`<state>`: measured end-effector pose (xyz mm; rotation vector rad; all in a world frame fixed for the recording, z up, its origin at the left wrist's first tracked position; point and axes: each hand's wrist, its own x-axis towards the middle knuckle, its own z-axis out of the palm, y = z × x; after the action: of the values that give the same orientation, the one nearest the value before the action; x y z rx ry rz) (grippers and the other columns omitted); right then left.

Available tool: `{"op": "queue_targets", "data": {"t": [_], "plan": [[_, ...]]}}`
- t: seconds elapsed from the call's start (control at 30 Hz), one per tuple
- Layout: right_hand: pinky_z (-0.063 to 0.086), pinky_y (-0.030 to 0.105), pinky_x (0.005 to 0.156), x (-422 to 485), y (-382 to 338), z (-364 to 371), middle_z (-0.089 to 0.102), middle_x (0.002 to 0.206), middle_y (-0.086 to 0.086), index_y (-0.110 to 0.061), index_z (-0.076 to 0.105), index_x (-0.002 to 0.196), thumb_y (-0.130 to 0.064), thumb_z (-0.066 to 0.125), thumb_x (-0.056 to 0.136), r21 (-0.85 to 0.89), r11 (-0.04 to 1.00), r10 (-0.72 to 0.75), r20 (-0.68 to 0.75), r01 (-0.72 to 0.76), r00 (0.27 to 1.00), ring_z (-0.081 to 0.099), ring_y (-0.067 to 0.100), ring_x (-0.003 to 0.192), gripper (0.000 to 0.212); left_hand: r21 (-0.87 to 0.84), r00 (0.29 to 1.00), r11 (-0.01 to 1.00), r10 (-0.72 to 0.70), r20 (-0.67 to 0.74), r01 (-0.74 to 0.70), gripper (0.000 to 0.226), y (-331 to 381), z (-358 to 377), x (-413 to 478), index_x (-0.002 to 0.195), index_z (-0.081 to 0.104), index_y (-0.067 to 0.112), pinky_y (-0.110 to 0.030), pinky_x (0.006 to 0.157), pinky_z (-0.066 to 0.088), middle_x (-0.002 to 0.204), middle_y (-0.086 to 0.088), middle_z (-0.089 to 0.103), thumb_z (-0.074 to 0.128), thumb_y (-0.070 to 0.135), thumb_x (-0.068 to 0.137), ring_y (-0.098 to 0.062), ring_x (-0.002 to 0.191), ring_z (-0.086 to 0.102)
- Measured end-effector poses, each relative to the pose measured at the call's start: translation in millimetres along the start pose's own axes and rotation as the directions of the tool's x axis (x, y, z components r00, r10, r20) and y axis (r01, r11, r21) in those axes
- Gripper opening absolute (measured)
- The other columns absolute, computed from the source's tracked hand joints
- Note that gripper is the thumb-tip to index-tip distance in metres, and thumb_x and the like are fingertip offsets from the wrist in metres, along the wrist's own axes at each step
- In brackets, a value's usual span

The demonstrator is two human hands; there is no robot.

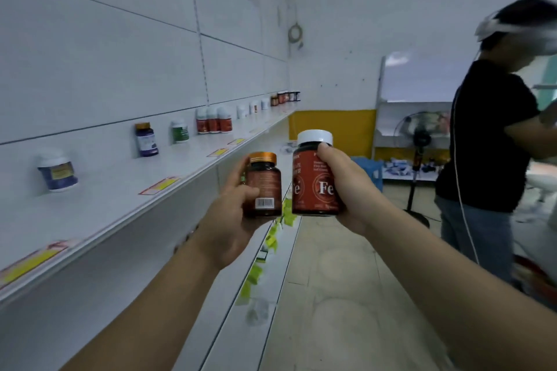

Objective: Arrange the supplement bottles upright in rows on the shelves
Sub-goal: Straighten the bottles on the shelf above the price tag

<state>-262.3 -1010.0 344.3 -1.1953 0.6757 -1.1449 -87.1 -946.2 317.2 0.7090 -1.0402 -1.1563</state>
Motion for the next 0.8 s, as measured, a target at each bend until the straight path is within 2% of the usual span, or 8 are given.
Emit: {"op": "queue_targets", "data": {"t": [0.1,0.23,0.33,0.47,0.63,0.8], "plan": [[0.057,0.04,0.063,56,-1,-43,0.073,0.095,0.008,-0.025,0.057,0.109,-0.041,0.062,0.087,-0.014,1.0,-0.028,-0.012,0.028,1.0,0.072,0.025,0.082,0.027,0.09,0.999,0.995,0.049,0.005,-0.05,0.054,-31,9,68,0.11,0.062,0.038,-0.043,0.073,0.055,0.112,-0.017,0.062,0.069,0.004,0.069,-0.033,0.094,0.065],[0.058,0.045,0.073,140,-5,-104,0.068,0.105,0.009,-0.028,0.053,0.115,-0.042,0.062,0.087,-0.063,0.997,-0.053,-0.014,0.052,0.998,0.071,0.027,0.087,0.032,0.202,0.996,0.978,0.069,-0.048,-0.058,0.06,-74,31,158,0.108,0.057,0.046,-0.042,0.068,0.056,0.116,-0.017,0.057,0.074,0.013,0.061,-0.034,0.093,0.066],[0.058,0.045,0.074,202,-12,-141,0.067,0.105,0.009,-0.027,0.049,0.122,-0.039,0.061,0.088,-0.06,0.997,-0.046,0.014,0.047,0.999,0.071,0.026,0.086,0.039,0.222,0.997,0.974,0.052,-0.05,-0.04,0.057,-98,47,223,0.108,0.055,0.049,-0.039,0.064,0.054,0.116,-0.017,0.057,0.068,0.014,0.066,-0.033,0.087,0.064],[0.058,0.043,0.071,282,-19,-174,0.068,0.106,0.01,-0.026,0.05,0.12,-0.035,0.057,0.089,-0.02,0.999,-0.025,0.048,0.026,0.999,0.071,0.025,0.084,0.033,0.134,0.999,0.991,0.013,-0.051,-0.006,0.061,-117,52,301,0.12,0.052,0.043,-0.048,0.074,0.053,0.112,-0.015,0.06,0.042,-0.004,0.083,-0.031,0.087,0.061],[0.057,0.038,0.063,386,-8,-192,0.071,0.093,0.005,-0.029,0.055,0.112,-0.04,0.059,0.085,-0.042,0.998,-0.035,0.062,0.037,0.997,0.072,0.022,0.078,0.029,0.183,0.992,0.979,0.1,-0.08,-0.084,0.063,-134,35,392,0.107,0.057,0.055,-0.037,0.067,0.054,0.095,-0.004,0.071,0.054,-0.003,0.085,-0.027,0.084,0.068],[0.057,0.04,0.063,499,13,-195,0.071,0.093,0.006,-0.03,0.055,0.111,-0.048,0.061,0.07,-0.082,0.994,-0.069,0.083,0.076,0.994,0.072,0.022,0.076,0.045,0.138,0.978,0.98,0.163,-0.133,-0.145,0.066,-157,-4,493,0.121,0.05,0.05,-0.041,0.071,0.055,0.102,-0.005,0.068,0.055,-0.004,0.085,-0.027,0.088,0.067]]}}
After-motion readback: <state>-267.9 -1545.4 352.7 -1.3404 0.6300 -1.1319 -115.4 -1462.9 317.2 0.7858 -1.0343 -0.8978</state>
